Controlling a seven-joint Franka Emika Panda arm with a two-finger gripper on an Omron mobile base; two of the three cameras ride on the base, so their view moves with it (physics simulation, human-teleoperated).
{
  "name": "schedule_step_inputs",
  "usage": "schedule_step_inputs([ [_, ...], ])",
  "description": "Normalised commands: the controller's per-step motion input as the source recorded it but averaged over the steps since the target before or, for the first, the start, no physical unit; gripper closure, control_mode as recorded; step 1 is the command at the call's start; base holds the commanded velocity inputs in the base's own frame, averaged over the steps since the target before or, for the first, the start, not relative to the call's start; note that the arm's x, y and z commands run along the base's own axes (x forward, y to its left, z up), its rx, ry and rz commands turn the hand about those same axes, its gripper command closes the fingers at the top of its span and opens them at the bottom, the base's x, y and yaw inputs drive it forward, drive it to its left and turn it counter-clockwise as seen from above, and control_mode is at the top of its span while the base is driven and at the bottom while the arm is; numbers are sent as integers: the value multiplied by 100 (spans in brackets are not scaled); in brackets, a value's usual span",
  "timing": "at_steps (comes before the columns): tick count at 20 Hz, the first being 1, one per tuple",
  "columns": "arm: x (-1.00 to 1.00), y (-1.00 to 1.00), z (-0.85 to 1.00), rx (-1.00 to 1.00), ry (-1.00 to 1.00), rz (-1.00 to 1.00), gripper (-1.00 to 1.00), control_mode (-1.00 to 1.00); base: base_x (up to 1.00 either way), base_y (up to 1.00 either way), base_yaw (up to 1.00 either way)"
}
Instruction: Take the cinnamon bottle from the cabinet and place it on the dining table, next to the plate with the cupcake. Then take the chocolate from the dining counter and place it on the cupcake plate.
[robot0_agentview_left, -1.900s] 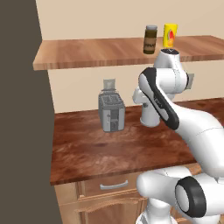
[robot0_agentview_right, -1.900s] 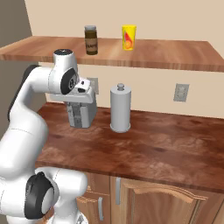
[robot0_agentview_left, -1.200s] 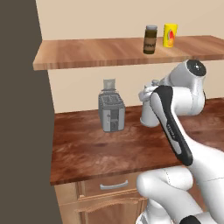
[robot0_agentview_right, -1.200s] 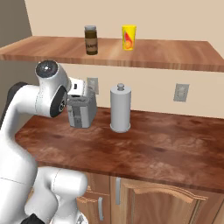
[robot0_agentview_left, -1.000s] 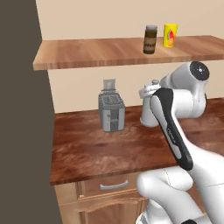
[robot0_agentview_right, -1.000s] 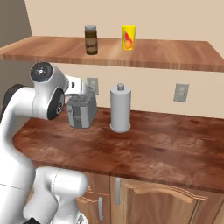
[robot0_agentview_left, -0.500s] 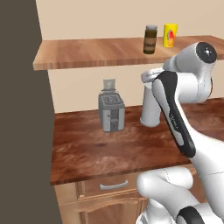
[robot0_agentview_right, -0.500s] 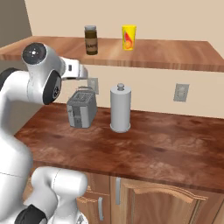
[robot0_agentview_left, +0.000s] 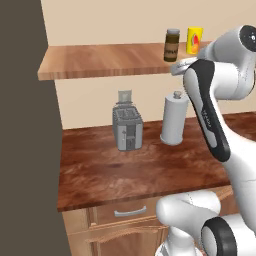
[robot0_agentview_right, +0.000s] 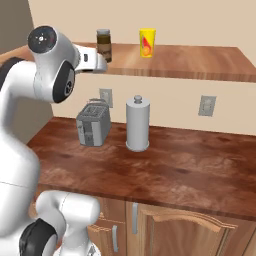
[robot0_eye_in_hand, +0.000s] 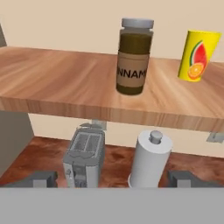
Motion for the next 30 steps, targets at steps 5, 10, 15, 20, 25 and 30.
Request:
schedule_step_inputs([
  [5, 30, -23, 33, 0, 4, -4, -100, -100, 0, 0, 0],
  [10, 41, -24, 21, 0, 9, -1, -100, -100, 0, 0, 0],
  [15, 40, -3, 4, 0, -1, 0, -100, -100, 0, 0, 0],
  [20, 20, 6, -4, 3, 0, -4, -100, -100, 0, 0, 0],
  [25, 21, 0, -11, 7, 0, -6, -100, -100, 0, 0, 0],
  [30, 15, 4, -18, 9, -5, -1, -100, -100, 0, 0, 0],
])
